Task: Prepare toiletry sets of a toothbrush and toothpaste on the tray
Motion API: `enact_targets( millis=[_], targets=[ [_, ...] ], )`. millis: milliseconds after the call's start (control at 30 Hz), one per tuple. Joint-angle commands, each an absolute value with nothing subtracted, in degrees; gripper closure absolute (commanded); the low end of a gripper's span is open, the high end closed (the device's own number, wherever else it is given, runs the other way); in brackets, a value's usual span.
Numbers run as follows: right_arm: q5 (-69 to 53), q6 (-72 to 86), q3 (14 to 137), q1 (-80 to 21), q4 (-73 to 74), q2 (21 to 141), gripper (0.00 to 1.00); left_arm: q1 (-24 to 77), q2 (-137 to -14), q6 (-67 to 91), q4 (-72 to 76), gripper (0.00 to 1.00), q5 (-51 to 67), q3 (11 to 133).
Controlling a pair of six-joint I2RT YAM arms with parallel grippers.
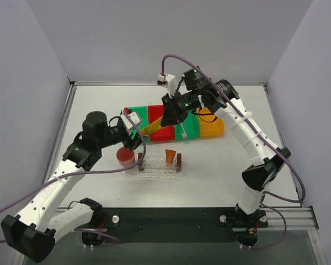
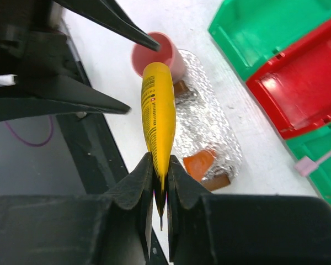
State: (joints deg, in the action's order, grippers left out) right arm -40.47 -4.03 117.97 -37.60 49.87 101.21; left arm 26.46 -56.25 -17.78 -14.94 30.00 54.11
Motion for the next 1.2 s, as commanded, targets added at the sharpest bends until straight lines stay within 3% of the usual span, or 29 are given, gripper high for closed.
enact_targets(
  millis=[0,400,700,1167],
  targets=[
    [-32.6,-6.7,116.2,-38.7,49.2,96.9,1.00,25.8,-54.2,-21.5,-19.4,0.27,24.5,58.8],
    [-14.8,-10.7,119.4,-46.0,55.7,100.1,1.00,23.3,-50.4,-27.7,-30.3,0.26,8.5,62.2],
    [-8.5,-12.1,126.7,-50.4,63.2,106.8,1.00,13.5,-49.0,-27.8,-30.9,0.25,3.7,59.4],
    [-4.5,-14.6,126.1,-55.8,68.0,111.3,1.00,-6.1,-53.8,-25.4,-25.9,0.24,12.7,56.6]
  ],
)
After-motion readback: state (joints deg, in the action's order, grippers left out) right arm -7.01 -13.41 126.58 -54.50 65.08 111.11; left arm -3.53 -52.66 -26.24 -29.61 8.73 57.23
